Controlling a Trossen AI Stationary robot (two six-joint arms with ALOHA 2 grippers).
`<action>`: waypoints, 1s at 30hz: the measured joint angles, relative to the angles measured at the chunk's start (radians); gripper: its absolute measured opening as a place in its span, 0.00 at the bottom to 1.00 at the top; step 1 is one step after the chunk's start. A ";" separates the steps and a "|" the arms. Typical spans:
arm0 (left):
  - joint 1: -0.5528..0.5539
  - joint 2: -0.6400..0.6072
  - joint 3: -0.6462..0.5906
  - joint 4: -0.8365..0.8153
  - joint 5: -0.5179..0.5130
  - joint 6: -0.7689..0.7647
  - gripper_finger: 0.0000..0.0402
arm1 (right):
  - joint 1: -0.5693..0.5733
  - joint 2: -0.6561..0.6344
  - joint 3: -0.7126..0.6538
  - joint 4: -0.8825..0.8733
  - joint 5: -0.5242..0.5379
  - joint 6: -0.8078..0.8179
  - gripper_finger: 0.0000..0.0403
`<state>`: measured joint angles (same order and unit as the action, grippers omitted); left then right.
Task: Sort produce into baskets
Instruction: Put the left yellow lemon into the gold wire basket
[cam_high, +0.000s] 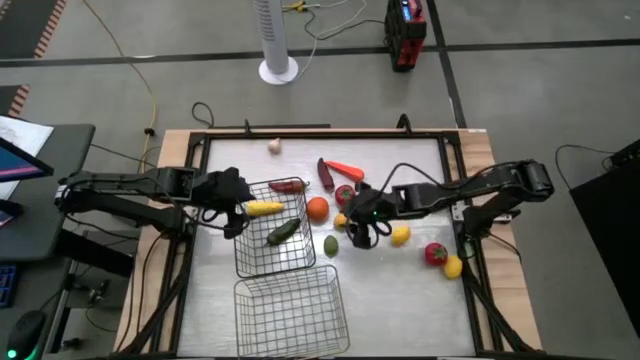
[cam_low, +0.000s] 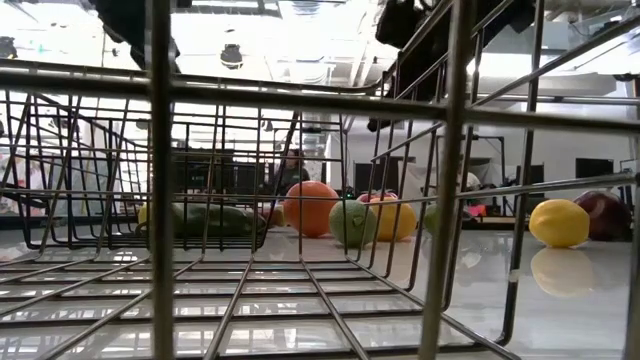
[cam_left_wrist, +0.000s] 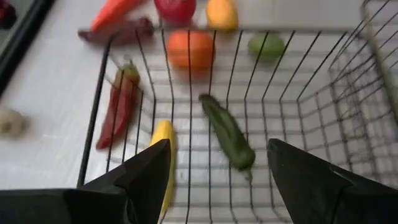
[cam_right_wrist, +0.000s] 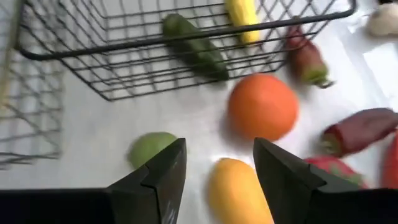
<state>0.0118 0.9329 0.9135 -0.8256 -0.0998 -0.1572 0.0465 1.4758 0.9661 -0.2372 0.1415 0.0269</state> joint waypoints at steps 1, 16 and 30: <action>-0.002 0.000 0.002 0.001 -0.011 0.011 0.63 | -0.011 0.001 0.000 -0.012 0.001 -0.007 0.56; -0.010 0.000 0.005 0.112 -0.142 0.153 0.63 | -0.023 0.084 -0.059 -0.016 -0.036 -0.220 0.76; -0.009 -0.004 0.005 0.097 -0.150 0.153 0.63 | -0.044 0.253 -0.059 0.018 -0.025 -0.271 0.66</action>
<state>0.0025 0.9291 0.9188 -0.7283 -0.2494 -0.0044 0.0029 1.7289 0.9074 -0.2189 0.1161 -0.2443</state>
